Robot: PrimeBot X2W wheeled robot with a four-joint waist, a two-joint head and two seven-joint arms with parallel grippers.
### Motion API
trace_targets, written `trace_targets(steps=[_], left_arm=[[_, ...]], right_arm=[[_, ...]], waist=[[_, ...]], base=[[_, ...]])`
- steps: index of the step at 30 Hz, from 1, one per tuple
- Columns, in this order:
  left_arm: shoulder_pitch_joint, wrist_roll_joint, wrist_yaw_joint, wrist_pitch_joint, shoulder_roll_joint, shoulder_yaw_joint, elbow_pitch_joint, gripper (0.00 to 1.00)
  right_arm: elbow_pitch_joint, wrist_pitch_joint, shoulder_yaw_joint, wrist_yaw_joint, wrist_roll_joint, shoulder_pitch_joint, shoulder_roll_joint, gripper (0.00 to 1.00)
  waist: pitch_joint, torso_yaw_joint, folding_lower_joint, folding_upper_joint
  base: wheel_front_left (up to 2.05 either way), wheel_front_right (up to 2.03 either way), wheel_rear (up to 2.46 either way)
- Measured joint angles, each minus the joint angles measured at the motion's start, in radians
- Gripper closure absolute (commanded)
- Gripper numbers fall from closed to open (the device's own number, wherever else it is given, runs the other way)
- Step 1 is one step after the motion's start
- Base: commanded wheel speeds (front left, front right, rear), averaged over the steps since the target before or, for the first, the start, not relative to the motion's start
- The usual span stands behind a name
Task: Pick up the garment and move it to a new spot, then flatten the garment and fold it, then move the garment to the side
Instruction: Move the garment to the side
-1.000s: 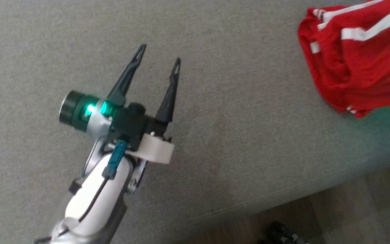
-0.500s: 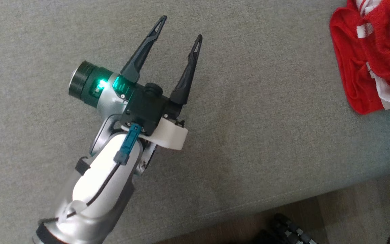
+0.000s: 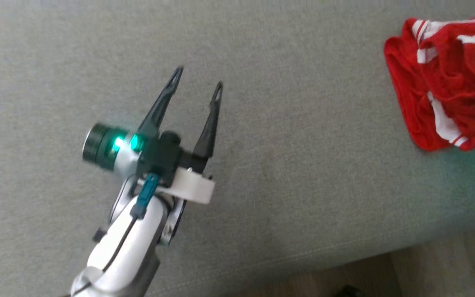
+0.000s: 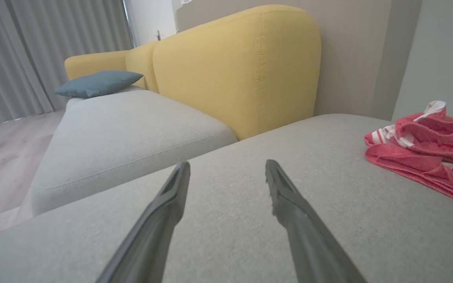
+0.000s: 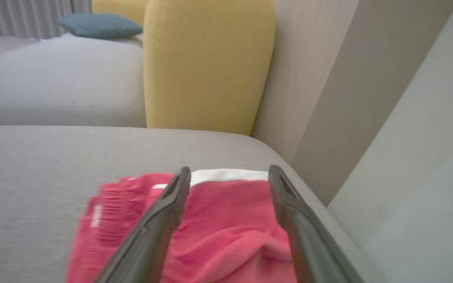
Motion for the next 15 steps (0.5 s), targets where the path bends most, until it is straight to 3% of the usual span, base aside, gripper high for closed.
trace_targets(steps=[7, 15], left_arm=[[0.138, -0.048, 0.050, 0.000, 0.016, 0.045, -0.007, 0.00], [0.227, -0.084, 0.099, 0.000, 0.028, 0.104, -0.014, 0.00]], right_arm=[[-0.262, 0.003, 0.046, 0.000, 0.000, 0.242, 0.186, 0.00], [-0.447, 0.084, 0.131, 0.000, 0.009, 0.370, 0.311, 0.00]], waist=[[-0.113, 0.033, -0.0001, 0.0000], [-0.190, 0.130, -0.0001, 0.0000]], base=[[0.00, 0.00, 0.00], [0.00, 0.00, 0.00]])
